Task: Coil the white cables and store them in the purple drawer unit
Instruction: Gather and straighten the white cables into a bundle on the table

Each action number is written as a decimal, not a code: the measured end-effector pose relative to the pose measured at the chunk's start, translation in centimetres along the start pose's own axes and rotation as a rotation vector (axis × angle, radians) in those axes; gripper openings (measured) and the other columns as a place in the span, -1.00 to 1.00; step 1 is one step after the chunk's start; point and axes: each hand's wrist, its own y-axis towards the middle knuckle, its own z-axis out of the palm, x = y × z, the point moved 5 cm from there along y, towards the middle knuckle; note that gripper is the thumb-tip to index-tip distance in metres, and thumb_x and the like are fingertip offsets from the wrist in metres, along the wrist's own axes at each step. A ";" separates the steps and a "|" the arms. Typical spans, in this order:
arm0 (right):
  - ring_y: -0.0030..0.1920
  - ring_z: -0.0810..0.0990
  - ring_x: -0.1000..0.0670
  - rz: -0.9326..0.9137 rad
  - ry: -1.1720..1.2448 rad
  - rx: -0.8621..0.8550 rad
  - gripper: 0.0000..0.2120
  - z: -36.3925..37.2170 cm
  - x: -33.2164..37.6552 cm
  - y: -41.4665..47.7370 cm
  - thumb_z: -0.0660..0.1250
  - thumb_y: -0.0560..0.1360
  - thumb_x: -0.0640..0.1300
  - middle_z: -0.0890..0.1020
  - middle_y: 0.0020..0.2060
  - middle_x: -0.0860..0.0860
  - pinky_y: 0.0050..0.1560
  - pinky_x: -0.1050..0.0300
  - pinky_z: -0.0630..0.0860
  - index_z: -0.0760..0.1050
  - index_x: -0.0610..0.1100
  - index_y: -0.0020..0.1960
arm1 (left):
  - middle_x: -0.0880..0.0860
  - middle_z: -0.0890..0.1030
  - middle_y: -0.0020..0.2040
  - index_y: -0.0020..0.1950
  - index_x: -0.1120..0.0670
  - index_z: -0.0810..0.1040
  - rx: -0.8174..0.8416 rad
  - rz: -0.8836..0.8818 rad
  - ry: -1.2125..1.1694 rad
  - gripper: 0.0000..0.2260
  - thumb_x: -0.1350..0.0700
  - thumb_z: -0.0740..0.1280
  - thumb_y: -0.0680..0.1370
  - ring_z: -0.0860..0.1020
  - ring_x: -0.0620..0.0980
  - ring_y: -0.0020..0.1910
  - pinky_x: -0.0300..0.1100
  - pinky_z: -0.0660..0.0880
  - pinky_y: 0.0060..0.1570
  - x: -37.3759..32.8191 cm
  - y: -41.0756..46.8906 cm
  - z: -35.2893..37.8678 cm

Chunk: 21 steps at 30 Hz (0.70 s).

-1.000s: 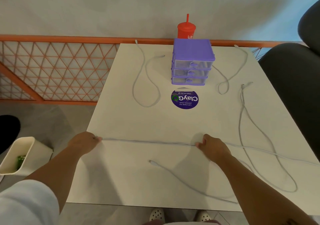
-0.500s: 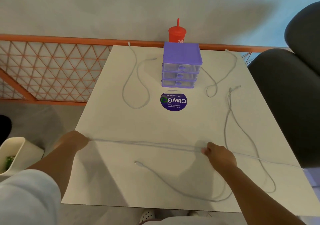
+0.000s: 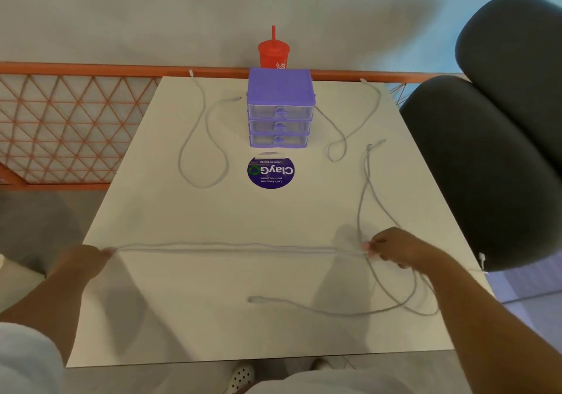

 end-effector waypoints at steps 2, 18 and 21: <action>-0.46 0.21 0.05 0.027 0.059 0.067 -0.72 -2.3 -0.3 -1.2 0.28 0.52 -0.05 0.35 -0.46 -0.02 -0.45 0.22 0.17 0.58 -0.27 -0.14 | 0.27 0.54 0.19 0.17 0.32 0.53 0.007 -0.002 -0.041 -0.45 -0.13 0.03 0.61 0.47 0.21 0.21 -0.01 0.34 0.26 0.7 1.5 0.8; -0.17 0.53 -0.03 0.134 -0.486 -0.271 -0.72 0.0 -4.9 0.7 0.25 0.51 0.13 0.51 -0.26 0.01 -0.15 0.15 0.43 0.40 -0.08 -0.19 | 0.35 0.45 0.27 0.27 0.37 0.43 -0.126 -0.104 -0.075 -0.48 -0.06 0.05 0.62 0.41 0.29 0.26 0.06 0.32 0.23 -0.4 -0.3 1.4; -0.17 0.52 -0.03 0.134 -0.417 -0.354 -0.67 1.6 -6.9 0.1 0.09 0.56 0.16 0.55 -0.20 -0.01 -0.17 0.13 0.43 0.44 -0.05 -0.17 | 0.36 0.44 0.27 0.28 0.36 0.42 -0.138 -0.114 -0.085 -0.50 -0.04 0.04 0.63 0.41 0.30 0.26 0.07 0.32 0.22 -0.6 -1.0 1.4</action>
